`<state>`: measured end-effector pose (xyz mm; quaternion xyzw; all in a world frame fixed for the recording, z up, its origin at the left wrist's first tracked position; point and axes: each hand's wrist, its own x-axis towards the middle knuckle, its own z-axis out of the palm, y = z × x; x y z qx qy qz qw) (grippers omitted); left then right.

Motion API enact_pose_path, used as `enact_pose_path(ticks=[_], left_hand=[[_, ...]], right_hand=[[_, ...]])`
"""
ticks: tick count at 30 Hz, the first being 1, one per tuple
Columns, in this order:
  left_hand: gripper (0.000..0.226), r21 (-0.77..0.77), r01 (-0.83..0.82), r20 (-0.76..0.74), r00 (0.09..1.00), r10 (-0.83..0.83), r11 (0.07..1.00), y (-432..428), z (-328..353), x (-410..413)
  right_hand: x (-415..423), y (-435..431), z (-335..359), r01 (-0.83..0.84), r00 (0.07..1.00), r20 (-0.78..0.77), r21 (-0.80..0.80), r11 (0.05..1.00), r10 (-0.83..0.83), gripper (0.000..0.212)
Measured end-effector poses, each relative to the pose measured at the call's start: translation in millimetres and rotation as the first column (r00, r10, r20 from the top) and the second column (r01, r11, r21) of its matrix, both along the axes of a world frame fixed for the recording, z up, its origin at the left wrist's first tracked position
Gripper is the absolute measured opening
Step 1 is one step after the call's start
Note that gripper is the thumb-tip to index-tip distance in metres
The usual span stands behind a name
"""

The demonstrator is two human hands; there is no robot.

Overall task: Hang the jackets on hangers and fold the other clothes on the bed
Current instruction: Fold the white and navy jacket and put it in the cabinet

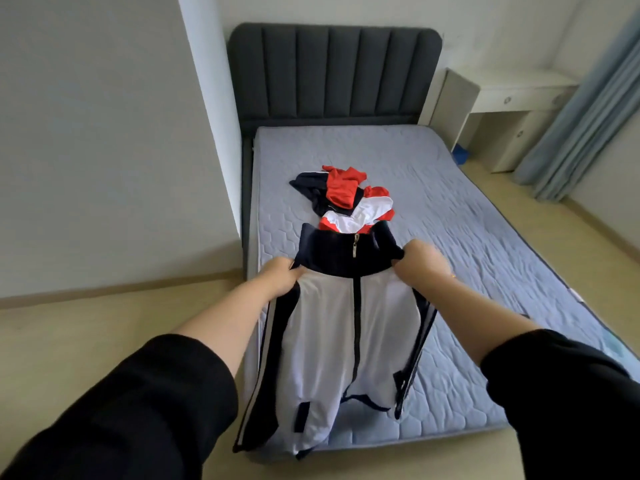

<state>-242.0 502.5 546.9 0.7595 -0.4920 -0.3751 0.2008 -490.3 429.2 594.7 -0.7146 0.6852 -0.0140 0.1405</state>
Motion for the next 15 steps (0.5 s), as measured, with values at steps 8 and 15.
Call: enact_pose_path(ticks=[8, 15], left_hand=[[0.023, 0.094, -0.176, 0.352, 0.927, 0.133, 0.980, -7, -103, -48], [0.022, 0.134, -0.361, 0.052, 0.933, 0.357, 0.923, -16, -221, -84]], right_hand=[[-20, -11, -112, 0.017, 0.998, 0.061, 0.126, 0.992, -0.025, 0.015], [-52, -23, -249, 0.075, 0.946, 0.289, 0.256, 0.964, -0.150, 0.024]])
